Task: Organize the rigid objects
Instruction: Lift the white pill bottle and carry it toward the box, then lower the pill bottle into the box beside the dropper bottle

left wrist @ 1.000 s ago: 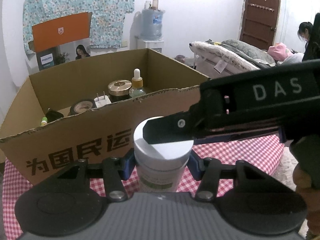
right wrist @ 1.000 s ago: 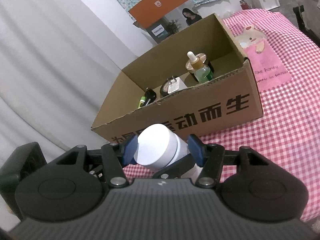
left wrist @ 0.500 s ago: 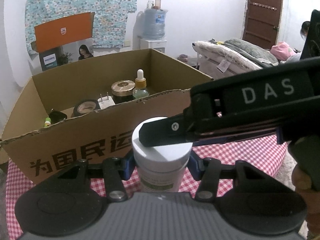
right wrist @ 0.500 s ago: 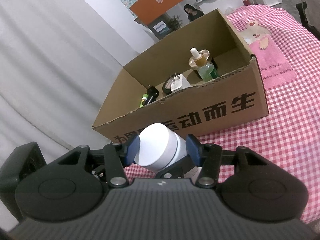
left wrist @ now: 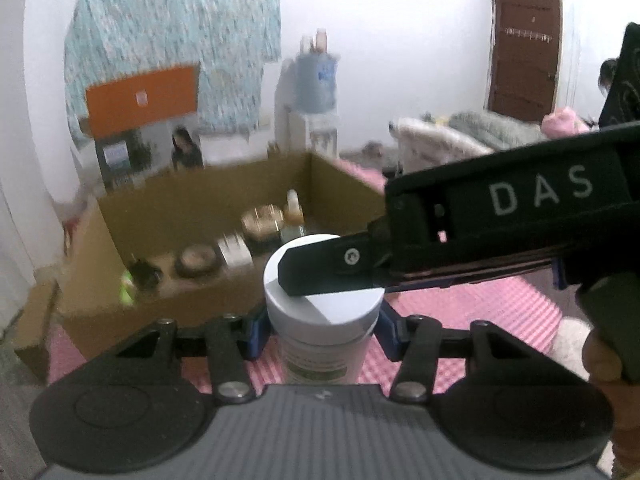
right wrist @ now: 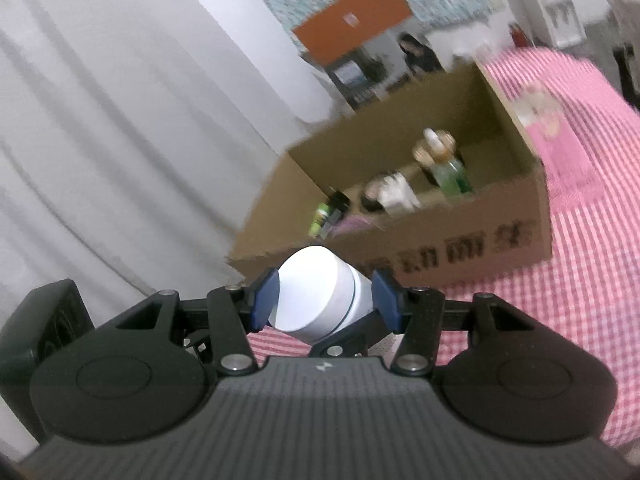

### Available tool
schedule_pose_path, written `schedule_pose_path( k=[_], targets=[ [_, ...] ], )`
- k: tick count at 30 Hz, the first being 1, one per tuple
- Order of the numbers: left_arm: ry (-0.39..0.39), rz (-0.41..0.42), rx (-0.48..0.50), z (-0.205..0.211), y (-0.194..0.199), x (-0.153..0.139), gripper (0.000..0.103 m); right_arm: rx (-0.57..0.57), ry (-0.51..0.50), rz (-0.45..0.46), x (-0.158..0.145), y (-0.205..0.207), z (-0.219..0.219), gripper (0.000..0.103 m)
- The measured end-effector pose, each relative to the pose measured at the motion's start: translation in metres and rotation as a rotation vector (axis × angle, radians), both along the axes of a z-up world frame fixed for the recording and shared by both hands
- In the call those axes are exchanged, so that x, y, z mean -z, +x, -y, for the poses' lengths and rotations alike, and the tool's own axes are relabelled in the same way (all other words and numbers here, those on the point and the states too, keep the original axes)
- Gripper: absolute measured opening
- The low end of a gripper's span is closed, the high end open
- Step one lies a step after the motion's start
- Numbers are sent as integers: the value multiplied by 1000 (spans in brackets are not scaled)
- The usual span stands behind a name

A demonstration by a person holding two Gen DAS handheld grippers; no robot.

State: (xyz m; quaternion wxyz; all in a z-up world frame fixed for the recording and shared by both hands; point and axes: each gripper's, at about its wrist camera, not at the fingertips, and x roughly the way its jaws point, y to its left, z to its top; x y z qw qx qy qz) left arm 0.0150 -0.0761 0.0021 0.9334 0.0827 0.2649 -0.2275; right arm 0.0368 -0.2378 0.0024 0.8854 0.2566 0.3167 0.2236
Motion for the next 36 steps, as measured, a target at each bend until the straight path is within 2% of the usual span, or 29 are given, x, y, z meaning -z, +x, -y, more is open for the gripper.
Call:
schedule_pose_path(
  k=[4, 8, 11, 14, 18, 22, 26, 36],
  targets=[
    [-21, 107, -4, -9, -7, -42, 54, -28, -15, 127, -44, -10, -8, 51],
    [-37, 184, 9, -11, 3, -79, 54, -45, -36, 249, -88, -7, -11, 51],
    [-67, 173, 32, -8, 26, -96, 54, -46, -57, 290, -110, 7, -7, 52],
    [-105, 92, 53, -4, 59, -99, 54, -44, -63, 270, -117, 31, 3, 53],
    [-112, -37, 65, 5, 102, -80, 54, -37, -54, 178, -103, 69, 19, 53],
    [-99, -145, 61, 16, 133, -51, 54, -30, -42, 75, -69, 100, 31, 53],
    [-88, -221, 62, 16, 151, -26, 54, -29, -27, 11, -38, 110, 38, 53],
    [-21, -309, 63, 29, 164, 4, 54, -31, -85, -57, 5, 131, 33, 55]
  ],
)
